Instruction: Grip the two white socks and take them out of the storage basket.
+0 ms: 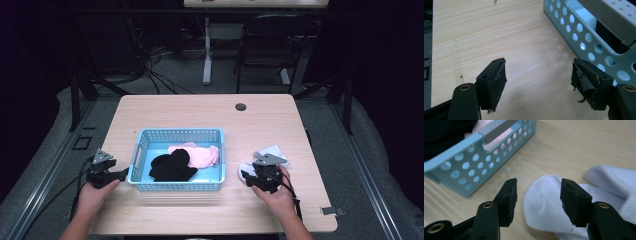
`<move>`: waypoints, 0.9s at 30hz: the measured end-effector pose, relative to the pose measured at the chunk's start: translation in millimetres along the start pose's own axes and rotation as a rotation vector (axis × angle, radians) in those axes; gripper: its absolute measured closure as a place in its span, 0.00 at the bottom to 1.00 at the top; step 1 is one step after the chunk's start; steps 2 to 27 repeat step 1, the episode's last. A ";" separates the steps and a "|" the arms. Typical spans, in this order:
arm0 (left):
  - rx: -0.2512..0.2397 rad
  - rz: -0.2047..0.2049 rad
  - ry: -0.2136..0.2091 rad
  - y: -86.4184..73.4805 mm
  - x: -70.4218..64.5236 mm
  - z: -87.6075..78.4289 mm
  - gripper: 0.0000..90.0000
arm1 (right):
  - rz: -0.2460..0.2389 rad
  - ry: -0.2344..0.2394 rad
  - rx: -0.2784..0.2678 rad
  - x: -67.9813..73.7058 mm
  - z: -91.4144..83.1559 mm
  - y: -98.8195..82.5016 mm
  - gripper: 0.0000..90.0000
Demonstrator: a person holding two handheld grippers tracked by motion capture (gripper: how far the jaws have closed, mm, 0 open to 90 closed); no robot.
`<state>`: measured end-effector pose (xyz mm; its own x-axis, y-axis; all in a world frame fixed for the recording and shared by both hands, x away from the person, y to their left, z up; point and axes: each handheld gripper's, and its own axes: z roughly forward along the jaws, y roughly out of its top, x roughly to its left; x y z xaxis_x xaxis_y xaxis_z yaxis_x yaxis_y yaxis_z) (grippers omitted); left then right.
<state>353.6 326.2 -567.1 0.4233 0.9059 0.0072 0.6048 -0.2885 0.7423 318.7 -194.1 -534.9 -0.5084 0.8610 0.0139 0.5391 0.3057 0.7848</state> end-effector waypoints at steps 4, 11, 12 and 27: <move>-0.001 0.000 0.001 -0.1 0.2 -0.1 0.31 | 0.000 0.000 0.000 0.0 0.0 0.0 0.50; -0.001 0.000 0.001 -0.1 0.2 -0.1 0.31 | 0.000 0.000 0.000 0.0 0.0 0.0 0.50; -0.001 0.000 0.001 -0.1 0.2 -0.1 0.31 | 0.000 0.000 0.000 0.0 0.0 0.0 0.50; -0.001 0.000 0.001 -0.1 0.2 -0.1 0.31 | 0.000 0.000 0.000 0.0 0.0 0.0 0.50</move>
